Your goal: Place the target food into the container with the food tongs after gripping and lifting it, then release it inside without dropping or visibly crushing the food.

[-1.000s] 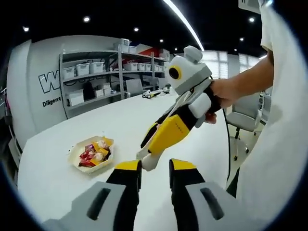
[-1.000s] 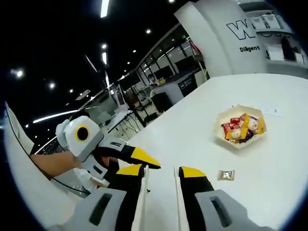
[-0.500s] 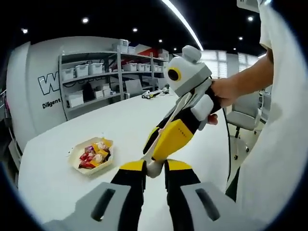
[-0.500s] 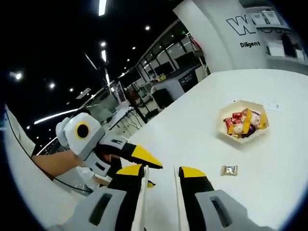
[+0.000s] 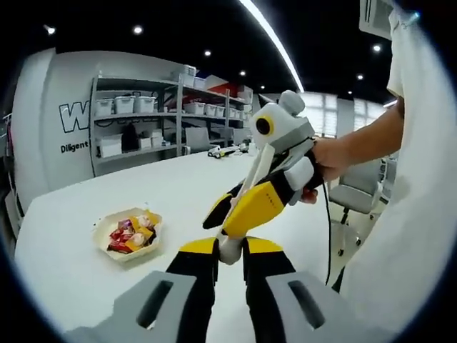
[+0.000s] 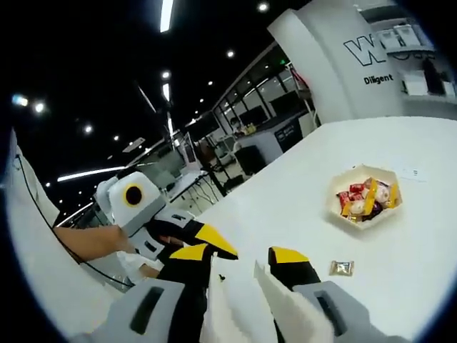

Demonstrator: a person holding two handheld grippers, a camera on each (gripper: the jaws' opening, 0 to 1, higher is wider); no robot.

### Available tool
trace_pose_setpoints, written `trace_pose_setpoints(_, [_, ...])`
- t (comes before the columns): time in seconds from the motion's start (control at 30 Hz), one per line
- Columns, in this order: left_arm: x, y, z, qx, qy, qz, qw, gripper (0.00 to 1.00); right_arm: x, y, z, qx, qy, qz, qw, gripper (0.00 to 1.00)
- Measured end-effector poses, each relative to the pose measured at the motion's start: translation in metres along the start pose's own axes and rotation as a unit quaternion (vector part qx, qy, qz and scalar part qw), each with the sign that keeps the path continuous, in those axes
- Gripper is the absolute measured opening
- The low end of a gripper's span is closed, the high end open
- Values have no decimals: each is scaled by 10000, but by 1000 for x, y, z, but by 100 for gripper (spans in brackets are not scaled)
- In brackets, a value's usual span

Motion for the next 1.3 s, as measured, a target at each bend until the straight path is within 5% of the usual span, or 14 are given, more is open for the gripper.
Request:
trace_pose_setpoints(0.13, [-4,-1,0,25,-158,-26,9999,10,-4,1,-1,-108,-90,349,9993,27])
trace_pose_setpoints(0.3, [-5,-2,0,24,-188,-1,9998,10,-11,7,-1,-171,-338,-453,9983,26])
trace_pose_setpoints(0.37, [-8,-3,0,24,-228,145,9996,10,-14,5,-2,-239,-392,-22,9989,26])
trace_pose_setpoints(0.7, [-19,-2,1,-2,-109,752,9971,11,-14,6,-6,-323,-436,92,9985,26])
trace_pose_setpoints(1.3, [-20,-5,3,48,-163,584,9981,11,-17,10,-6,-411,-496,59,9979,22])
Point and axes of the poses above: the point that each gripper's makers call its tool centre point, and the gripper's own axes: z roughly forward along the fingers, y roughly to its left, x roughly out of its underside, the point moved 3 cm from there along -z, roughly backward along the fingers, and after that the axes turned 3 degrees about x, right-handed, at the moved point
